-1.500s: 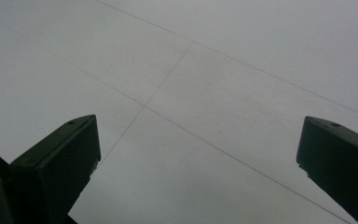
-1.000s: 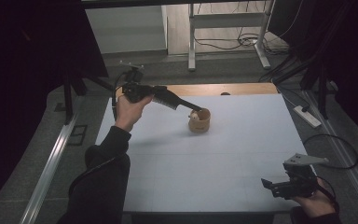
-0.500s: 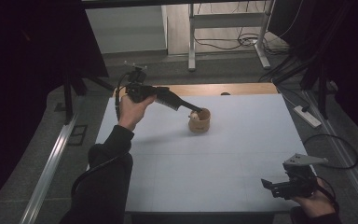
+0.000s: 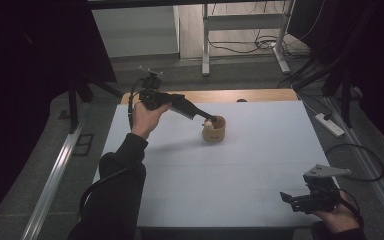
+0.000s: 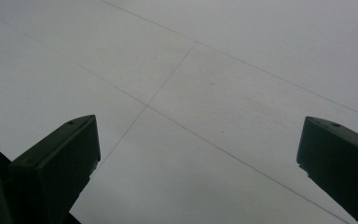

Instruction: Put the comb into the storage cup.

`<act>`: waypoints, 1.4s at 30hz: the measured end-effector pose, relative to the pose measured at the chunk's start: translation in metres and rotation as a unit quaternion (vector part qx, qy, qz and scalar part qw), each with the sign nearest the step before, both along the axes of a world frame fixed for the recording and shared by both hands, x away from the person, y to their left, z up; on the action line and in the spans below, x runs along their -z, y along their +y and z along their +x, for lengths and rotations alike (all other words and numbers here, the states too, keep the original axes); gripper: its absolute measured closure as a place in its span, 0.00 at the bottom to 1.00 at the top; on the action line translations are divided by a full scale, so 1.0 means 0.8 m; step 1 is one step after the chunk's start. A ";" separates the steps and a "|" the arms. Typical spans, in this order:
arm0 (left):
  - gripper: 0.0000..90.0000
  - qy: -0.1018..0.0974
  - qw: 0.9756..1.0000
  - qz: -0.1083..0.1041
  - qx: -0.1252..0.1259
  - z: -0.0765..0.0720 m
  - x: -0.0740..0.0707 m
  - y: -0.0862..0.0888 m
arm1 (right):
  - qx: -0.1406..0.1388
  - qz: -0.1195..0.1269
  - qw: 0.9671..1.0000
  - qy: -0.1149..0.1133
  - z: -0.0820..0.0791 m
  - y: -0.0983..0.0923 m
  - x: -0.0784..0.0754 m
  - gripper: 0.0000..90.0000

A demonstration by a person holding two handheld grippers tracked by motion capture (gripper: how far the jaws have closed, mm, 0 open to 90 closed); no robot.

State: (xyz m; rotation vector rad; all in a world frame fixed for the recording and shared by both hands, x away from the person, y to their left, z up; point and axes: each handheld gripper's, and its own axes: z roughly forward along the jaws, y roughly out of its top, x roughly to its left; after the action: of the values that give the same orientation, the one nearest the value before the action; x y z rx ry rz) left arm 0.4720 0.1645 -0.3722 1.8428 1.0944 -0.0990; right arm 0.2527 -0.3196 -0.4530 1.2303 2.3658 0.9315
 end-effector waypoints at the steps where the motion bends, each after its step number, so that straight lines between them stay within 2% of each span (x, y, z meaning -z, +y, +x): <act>1: 0.92 0.001 1.000 0.000 0.001 0.001 0.000 -0.001 | 0.000 0.000 1.000 0.000 0.000 0.000 0.000 0.00; 42: 0.92 0.029 0.999 0.022 0.016 0.027 0.016 -0.027 | -0.009 0.000 1.000 0.007 0.001 0.000 0.001 0.00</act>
State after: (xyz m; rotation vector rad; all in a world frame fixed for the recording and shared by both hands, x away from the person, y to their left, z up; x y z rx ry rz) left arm 0.4938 0.1429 -0.3850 1.9073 1.1165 -0.1487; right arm 0.2537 -0.3193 -0.4537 1.2212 2.3920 0.9322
